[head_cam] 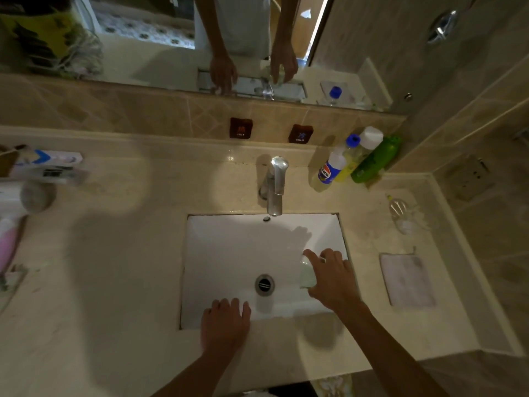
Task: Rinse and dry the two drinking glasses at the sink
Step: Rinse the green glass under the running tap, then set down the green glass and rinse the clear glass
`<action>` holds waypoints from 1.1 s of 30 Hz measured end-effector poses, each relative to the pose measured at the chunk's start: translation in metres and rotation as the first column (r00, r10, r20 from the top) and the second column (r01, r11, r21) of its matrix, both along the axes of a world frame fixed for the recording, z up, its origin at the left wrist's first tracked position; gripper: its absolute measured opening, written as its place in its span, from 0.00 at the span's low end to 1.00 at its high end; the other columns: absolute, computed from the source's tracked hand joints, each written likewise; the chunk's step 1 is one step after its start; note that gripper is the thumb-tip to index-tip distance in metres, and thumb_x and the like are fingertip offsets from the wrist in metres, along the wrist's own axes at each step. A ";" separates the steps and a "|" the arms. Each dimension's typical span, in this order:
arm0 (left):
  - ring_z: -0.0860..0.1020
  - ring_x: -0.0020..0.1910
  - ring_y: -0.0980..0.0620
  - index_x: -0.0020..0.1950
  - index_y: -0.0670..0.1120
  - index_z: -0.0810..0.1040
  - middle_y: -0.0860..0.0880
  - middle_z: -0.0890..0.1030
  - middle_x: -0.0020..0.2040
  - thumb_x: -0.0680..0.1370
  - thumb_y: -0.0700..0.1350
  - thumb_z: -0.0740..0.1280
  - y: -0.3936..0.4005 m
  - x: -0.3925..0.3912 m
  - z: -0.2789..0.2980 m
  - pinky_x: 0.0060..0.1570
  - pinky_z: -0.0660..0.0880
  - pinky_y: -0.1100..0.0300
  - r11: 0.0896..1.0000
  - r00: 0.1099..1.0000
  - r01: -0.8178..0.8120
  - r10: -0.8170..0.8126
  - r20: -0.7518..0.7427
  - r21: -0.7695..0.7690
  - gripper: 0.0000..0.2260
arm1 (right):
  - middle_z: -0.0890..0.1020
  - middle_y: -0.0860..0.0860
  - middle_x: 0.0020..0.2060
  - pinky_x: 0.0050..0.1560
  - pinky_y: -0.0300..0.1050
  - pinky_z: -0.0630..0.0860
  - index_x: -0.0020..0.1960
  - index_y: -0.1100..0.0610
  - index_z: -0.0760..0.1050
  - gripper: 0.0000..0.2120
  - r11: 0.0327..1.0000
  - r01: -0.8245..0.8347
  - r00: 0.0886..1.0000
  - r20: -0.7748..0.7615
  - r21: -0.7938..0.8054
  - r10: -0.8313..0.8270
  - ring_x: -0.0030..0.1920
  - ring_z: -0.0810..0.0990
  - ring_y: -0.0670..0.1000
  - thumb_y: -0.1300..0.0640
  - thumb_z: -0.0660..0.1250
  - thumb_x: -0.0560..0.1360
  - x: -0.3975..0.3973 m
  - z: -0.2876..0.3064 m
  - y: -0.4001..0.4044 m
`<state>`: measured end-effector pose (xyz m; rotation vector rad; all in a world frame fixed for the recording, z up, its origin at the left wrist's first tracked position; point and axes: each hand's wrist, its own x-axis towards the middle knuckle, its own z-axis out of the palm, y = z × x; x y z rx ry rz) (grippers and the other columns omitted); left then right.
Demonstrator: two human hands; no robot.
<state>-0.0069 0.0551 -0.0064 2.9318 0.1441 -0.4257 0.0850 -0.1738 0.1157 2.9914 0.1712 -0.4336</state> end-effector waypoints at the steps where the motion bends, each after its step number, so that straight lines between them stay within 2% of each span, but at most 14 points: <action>1: 0.79 0.31 0.42 0.34 0.46 0.81 0.44 0.79 0.29 0.76 0.57 0.56 0.000 0.000 0.001 0.32 0.74 0.53 1.000 1.000 -0.011 0.011 -0.014 0.012 0.22 | 0.74 0.52 0.60 0.59 0.49 0.71 0.72 0.44 0.62 0.40 1.000 -0.001 1.000 0.021 0.018 0.000 0.60 0.72 0.53 0.43 0.76 0.65 0.001 0.000 -0.003; 3: 0.80 0.33 0.42 0.36 0.46 0.82 0.45 0.80 0.30 0.76 0.57 0.56 -0.001 0.000 0.002 0.34 0.75 0.53 1.000 0.999 -0.014 0.015 -0.044 0.024 0.22 | 0.74 0.51 0.60 0.59 0.48 0.72 0.71 0.43 0.62 0.41 0.998 0.010 1.000 0.026 0.055 -0.012 0.59 0.73 0.53 0.42 0.77 0.63 0.005 -0.002 -0.008; 6: 0.82 0.37 0.43 0.38 0.47 0.83 0.46 0.82 0.33 0.76 0.57 0.56 -0.004 -0.001 -0.001 0.38 0.76 0.52 0.999 0.999 -0.036 0.037 -0.032 0.028 0.21 | 0.73 0.52 0.62 0.59 0.48 0.72 0.73 0.43 0.60 0.42 0.996 0.041 0.996 -0.087 0.084 -0.034 0.61 0.72 0.53 0.41 0.76 0.64 0.009 -0.008 -0.017; 8: 0.82 0.38 0.44 0.39 0.48 0.83 0.48 0.82 0.34 0.76 0.59 0.56 -0.006 -0.001 -0.004 0.40 0.76 0.51 0.996 0.998 -0.071 0.070 0.004 0.048 0.21 | 0.72 0.52 0.62 0.59 0.47 0.72 0.73 0.43 0.60 0.43 0.991 0.070 0.993 -0.103 0.117 -0.058 0.61 0.71 0.53 0.40 0.76 0.64 0.011 -0.012 -0.023; 11: 0.83 0.38 0.44 0.40 0.47 0.83 0.48 0.83 0.36 0.76 0.59 0.56 -0.020 0.009 -0.003 0.40 0.77 0.51 0.994 0.994 -0.106 0.106 0.009 0.027 0.22 | 0.72 0.53 0.61 0.59 0.47 0.73 0.73 0.43 0.60 0.43 0.987 0.080 0.983 -0.174 0.140 -0.055 0.61 0.72 0.53 0.38 0.76 0.63 0.013 -0.018 -0.036; 14: 0.82 0.38 0.43 0.40 0.46 0.84 0.46 0.83 0.36 0.75 0.59 0.56 -0.046 0.021 0.005 0.39 0.77 0.51 0.996 0.996 -0.086 0.086 0.032 0.022 0.22 | 0.72 0.53 0.61 0.56 0.48 0.75 0.72 0.44 0.61 0.45 0.952 0.194 0.957 -0.261 0.236 -0.130 0.61 0.73 0.54 0.39 0.78 0.61 0.018 -0.023 -0.050; 16: 0.82 0.37 0.44 0.40 0.46 0.84 0.47 0.82 0.37 0.74 0.58 0.57 -0.065 0.025 0.004 0.39 0.76 0.51 0.997 0.995 -0.076 0.075 0.061 0.031 0.22 | 0.74 0.51 0.58 0.53 0.48 0.76 0.69 0.45 0.61 0.46 0.867 0.303 0.937 -0.288 0.395 -0.196 0.59 0.74 0.53 0.40 0.80 0.58 0.024 -0.026 -0.062; 18: 0.82 0.37 0.44 0.41 0.46 0.85 0.47 0.82 0.37 0.74 0.59 0.56 -0.083 0.022 0.001 0.39 0.74 0.51 0.996 0.996 -0.078 0.075 0.057 0.046 0.22 | 0.76 0.50 0.56 0.49 0.46 0.79 0.67 0.47 0.63 0.46 0.693 0.419 0.905 -0.336 0.587 -0.263 0.56 0.77 0.52 0.44 0.83 0.56 0.029 -0.026 -0.079; 20: 0.81 0.37 0.43 0.41 0.45 0.85 0.46 0.82 0.37 0.74 0.58 0.56 -0.098 0.016 -0.001 0.41 0.72 0.49 0.993 0.995 -0.092 0.090 0.038 0.067 0.23 | 0.78 0.49 0.54 0.44 0.41 0.80 0.65 0.47 0.65 0.44 0.531 0.488 0.873 -0.371 0.693 -0.317 0.54 0.80 0.51 0.48 0.85 0.56 0.034 -0.024 -0.097; 24: 0.81 0.37 0.42 0.40 0.45 0.82 0.44 0.81 0.35 0.75 0.58 0.55 -0.104 0.011 -0.003 0.43 0.70 0.48 0.983 0.988 -0.154 0.155 -0.008 0.096 0.22 | 0.80 0.49 0.55 0.51 0.45 0.81 0.64 0.48 0.68 0.41 0.294 0.494 0.845 -0.372 0.818 -0.383 0.56 0.81 0.51 0.56 0.85 0.57 0.049 -0.017 -0.132; 26: 0.81 0.38 0.43 0.39 0.46 0.82 0.45 0.81 0.35 0.75 0.58 0.54 -0.103 0.014 -0.002 0.44 0.69 0.48 0.981 0.986 -0.164 0.166 -0.015 0.105 0.22 | 0.79 0.49 0.57 0.54 0.45 0.79 0.63 0.48 0.68 0.40 0.243 0.466 0.833 -0.329 0.851 -0.444 0.58 0.78 0.51 0.57 0.85 0.57 0.059 -0.016 -0.149; 29: 0.81 0.39 0.42 0.40 0.46 0.82 0.45 0.80 0.35 0.75 0.57 0.55 -0.106 0.016 -0.001 0.45 0.69 0.48 0.983 0.989 -0.146 0.146 0.013 0.107 0.21 | 0.78 0.49 0.57 0.59 0.52 0.78 0.62 0.47 0.70 0.42 0.230 0.446 0.794 -0.263 0.865 -0.548 0.59 0.77 0.52 0.48 0.85 0.53 0.080 -0.018 -0.175; 31: 0.81 0.39 0.42 0.41 0.47 0.82 0.45 0.80 0.36 0.75 0.57 0.56 -0.106 0.016 -0.002 0.45 0.71 0.47 0.986 0.992 -0.127 0.125 0.026 0.107 0.20 | 0.79 0.49 0.56 0.59 0.55 0.78 0.62 0.48 0.71 0.44 0.213 0.440 0.763 -0.238 0.872 -0.601 0.58 0.78 0.54 0.42 0.83 0.49 0.095 -0.019 -0.189; 33: 0.81 0.40 0.43 0.43 0.48 0.82 0.46 0.81 0.37 0.75 0.57 0.56 -0.104 0.015 -0.006 0.45 0.71 0.47 0.987 0.994 -0.112 0.111 0.020 0.113 0.19 | 0.79 0.49 0.56 0.57 0.54 0.79 0.61 0.49 0.72 0.43 0.207 0.441 0.740 -0.223 0.873 -0.635 0.57 0.79 0.54 0.42 0.82 0.49 0.109 -0.021 -0.199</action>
